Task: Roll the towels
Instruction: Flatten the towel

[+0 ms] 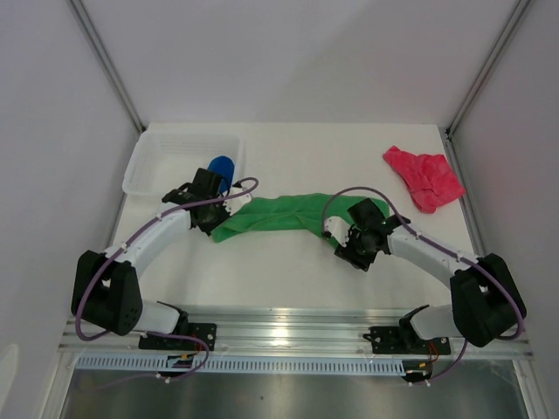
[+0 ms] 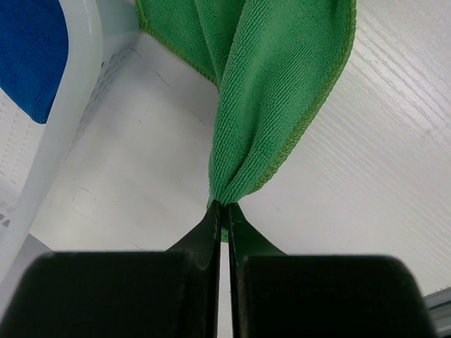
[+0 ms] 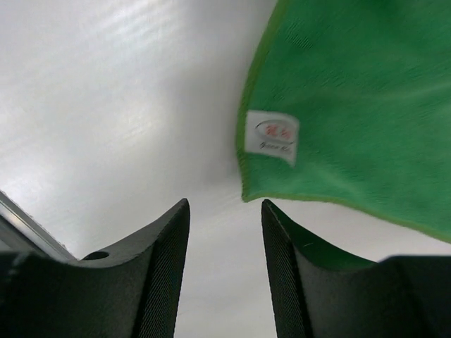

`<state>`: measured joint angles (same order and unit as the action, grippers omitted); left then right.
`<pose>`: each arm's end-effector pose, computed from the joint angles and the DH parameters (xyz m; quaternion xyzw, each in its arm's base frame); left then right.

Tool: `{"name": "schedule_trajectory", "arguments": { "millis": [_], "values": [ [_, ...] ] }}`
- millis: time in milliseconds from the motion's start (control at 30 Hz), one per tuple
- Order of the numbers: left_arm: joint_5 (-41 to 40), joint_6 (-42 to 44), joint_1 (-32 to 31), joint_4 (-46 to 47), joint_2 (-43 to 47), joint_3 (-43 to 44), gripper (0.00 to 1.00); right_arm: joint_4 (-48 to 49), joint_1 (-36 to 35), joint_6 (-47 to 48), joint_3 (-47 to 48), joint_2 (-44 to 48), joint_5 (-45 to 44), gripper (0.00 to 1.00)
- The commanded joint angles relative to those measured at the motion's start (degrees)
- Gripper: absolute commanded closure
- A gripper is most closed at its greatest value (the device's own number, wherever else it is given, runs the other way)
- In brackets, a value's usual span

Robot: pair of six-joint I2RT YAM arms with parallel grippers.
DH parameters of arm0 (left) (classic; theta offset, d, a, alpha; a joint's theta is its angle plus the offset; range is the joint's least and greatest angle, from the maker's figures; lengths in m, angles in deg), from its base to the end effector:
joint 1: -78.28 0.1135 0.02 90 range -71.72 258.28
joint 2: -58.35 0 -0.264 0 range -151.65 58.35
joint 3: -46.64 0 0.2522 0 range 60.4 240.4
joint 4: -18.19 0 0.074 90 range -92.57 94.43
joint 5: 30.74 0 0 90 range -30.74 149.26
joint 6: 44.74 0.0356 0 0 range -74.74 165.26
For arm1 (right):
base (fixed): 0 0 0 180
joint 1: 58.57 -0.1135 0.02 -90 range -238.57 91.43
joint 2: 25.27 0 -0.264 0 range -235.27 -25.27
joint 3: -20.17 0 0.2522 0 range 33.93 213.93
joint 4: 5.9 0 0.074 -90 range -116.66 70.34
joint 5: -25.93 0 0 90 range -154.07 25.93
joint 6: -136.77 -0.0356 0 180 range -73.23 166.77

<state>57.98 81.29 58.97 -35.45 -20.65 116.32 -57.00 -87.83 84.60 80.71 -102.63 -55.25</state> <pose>0.2535 -0.0880 0.2342 0.4492 0.8623 0.0447 0.2297 0.2108 0.1244 0.1970 -0.5530 0.8075 0.0610 0.1960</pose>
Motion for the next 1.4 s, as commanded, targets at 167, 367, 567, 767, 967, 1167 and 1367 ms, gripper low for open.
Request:
{"name": "schedule_trajectory", "arguments": {
  "millis": [167,367,567,767,967,1167,1367],
  "values": [
    [0.3,-0.3,0.7,1.5,0.0,-0.7,0.99,9.1,-0.4,3.8,-3.3,-4.9,-7.3,0.51],
    [0.3,-1.0,0.7,1.3,0.6,-1.3,0.99,12.8,-0.3,3.3,-3.5,-7.6,-7.5,0.51],
    [-0.7,-0.3,0.7,1.6,1.2,-1.7,0.99,11.5,-0.4,3.9,-3.5,-9.2,-8.8,0.89],
    [-0.9,-0.7,0.9,1.5,2.5,0.2,0.99,7.7,3.2,2.9,-0.1,-6.3,-17.7,1.0],
    [-0.1,-1.0,0.9,-3.1,4.3,9.6,0.99,-0.7,12.7,4.4,9.5,2.4,-21.3,1.0],
    [3.2,-2.9,0.9,-8.3,-0.3,27.5,0.99,1.7,19.3,4.5,19.6,9.5,-17.9,1.0],
    [3.7,-4.5,0.9,-6.3,-9.0,40.6,0.99,13.7,22.7,5.3,28.0,0.4,-19.5,1.0]
  ]
}}
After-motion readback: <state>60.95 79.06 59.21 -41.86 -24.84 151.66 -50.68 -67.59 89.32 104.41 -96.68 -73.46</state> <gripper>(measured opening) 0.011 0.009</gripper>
